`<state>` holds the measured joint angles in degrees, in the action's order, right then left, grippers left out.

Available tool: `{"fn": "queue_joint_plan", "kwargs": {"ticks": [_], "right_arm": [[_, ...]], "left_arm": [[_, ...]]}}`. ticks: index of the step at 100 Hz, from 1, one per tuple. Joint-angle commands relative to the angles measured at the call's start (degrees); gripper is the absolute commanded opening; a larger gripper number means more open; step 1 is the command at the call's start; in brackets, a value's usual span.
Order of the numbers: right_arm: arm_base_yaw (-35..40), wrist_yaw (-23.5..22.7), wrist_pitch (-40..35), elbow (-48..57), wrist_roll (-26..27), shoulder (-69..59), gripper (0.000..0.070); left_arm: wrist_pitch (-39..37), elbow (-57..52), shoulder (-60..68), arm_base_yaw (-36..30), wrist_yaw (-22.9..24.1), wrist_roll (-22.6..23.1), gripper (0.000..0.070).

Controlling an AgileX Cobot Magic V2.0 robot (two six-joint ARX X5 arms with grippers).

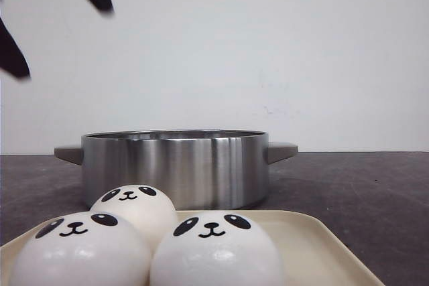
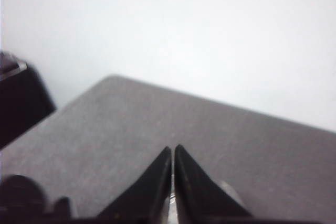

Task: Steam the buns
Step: 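Lift the right gripper out of the pot and withdraw, then lower the left gripper onto a panda bun on the tray and grasp it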

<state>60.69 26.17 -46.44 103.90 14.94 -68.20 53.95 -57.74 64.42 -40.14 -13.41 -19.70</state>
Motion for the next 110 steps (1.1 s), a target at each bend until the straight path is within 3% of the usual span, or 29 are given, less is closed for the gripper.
{"fn": "queue_joint_plan", "kwargs": {"ticks": [1,14,40,73,95,101,108,110], "right_arm": [[2.7,3.5,-1.1,1.1,-0.8,1.6,0.0],[5.5,8.4,-3.9,1.1,-0.2,6.3,0.0],[6.3,13.1,-9.0,1.1,0.1,10.0,0.0],[6.3,14.4,-14.7,1.1,2.6,9.9,0.0],[6.3,14.4,-15.4,1.1,2.6,9.9,0.0],[6.3,14.4,-15.4,1.1,2.7,9.9,0.0],[6.3,14.6,-15.4,1.1,2.6,9.9,0.0],[6.3,14.6,-15.4,1.1,2.6,9.9,0.0]], "left_arm": [[-1.1,-0.7,3.5,-1.6,0.1,-0.5,0.07],[-5.0,-0.7,9.8,-3.4,1.6,-1.1,0.07],[-9.9,-0.7,20.9,-3.6,2.1,-7.0,0.07],[-11.6,-0.7,29.8,-3.8,2.1,-8.3,0.0696],[-11.9,-0.7,31.4,-3.8,3.4,-8.3,0.0452],[-11.8,-0.7,31.4,-3.8,3.8,-8.2,0.0293],[-11.7,-0.7,31.4,-3.8,4.1,-8.0,0.0029],[-11.6,-0.7,31.4,-3.8,4.1,-7.9,0.0]]}}
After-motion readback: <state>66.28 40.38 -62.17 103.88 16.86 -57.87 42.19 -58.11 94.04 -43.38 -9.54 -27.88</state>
